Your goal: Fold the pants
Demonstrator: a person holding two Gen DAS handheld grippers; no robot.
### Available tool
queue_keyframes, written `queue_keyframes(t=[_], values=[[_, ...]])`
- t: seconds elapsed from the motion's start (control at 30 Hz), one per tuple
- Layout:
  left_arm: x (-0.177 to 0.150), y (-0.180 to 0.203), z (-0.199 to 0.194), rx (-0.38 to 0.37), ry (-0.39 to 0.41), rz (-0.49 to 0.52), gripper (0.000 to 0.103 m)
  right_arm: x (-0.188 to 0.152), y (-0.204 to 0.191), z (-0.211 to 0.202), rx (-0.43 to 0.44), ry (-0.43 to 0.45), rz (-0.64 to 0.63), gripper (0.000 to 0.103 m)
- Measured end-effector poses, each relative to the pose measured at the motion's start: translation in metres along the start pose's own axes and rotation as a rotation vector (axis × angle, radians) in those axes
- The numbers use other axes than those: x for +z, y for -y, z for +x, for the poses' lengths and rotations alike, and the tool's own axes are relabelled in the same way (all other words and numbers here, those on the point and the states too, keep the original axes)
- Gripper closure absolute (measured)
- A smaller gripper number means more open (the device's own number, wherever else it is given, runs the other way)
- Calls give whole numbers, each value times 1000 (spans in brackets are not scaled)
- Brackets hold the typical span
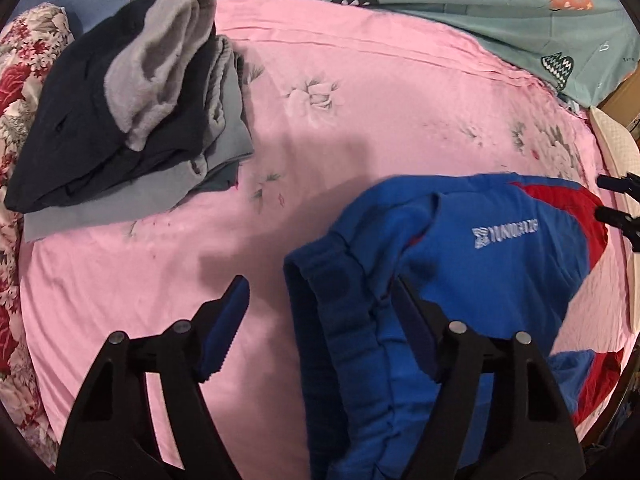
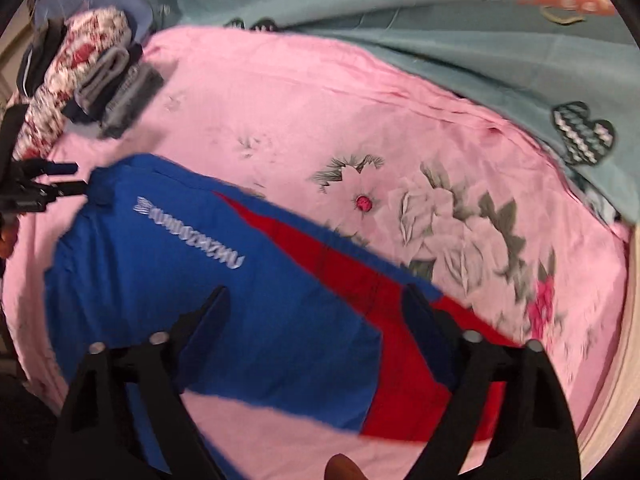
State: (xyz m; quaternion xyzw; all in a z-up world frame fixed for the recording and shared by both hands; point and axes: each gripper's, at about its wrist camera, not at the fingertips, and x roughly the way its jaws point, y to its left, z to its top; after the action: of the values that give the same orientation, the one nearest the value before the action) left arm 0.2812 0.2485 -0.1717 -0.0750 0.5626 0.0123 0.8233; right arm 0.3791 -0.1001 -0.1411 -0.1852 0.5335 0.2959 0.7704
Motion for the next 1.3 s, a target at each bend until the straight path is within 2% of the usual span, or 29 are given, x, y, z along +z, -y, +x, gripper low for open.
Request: queue_keyframes(t=[0.13,0.2,0.23,0.27,0.3,0.33,0.4,0.43,0.57,0.73,0.87,0.9,0.97,1.1,1.2,1.3], values=[[10,-9,23,-19,-52,15,29,15,15,34,18,-44,-78,28],[13,-12,29,-50,-66,13,29,18,20,48,38,-83,-96,37],[16,-14,33,-66,-72,11,33,19,22,54,46,-98,-106,41],[18,-14,37,-84,-82,13,36,19,23,59,54,-116,-120,51],[18,-14,39,-103,-91,16,46,19,24,63,55,-133,-136,62],[20,-13,43,-131,-108,22,54,18,23,64,45,-127,-154,66],[21,-7,46,-136,-116,47,56,17,21,62,38,-131,-183,92],[21,-4,46,-140,-115,71,60,15,20,58,35,-128,-186,96],[21,-4,41,-153,-102,89,65,2,14,27,16,-75,-181,99],[13,3,-4,-180,6,157,68,-26,-9,-52,-19,14,-192,99],[-15,7,-63,-216,114,255,70,-65,-49,-121,-25,67,-266,99],[-22,8,-73,-225,128,272,77,-86,-67,-139,-32,71,-295,99],[-45,7,-93,-254,138,311,82,-122,-98,-154,-35,54,-340,99],[-95,3,-108,-279,113,386,84,-187,-141,-139,-26,-32,-375,99],[-129,4,-98,-290,61,401,84,-235,-170,-109,-65,-99,-415,99],[-152,2,-81,-274,29,388,84,-268,-187,-79,-105,-148,-434,99]])
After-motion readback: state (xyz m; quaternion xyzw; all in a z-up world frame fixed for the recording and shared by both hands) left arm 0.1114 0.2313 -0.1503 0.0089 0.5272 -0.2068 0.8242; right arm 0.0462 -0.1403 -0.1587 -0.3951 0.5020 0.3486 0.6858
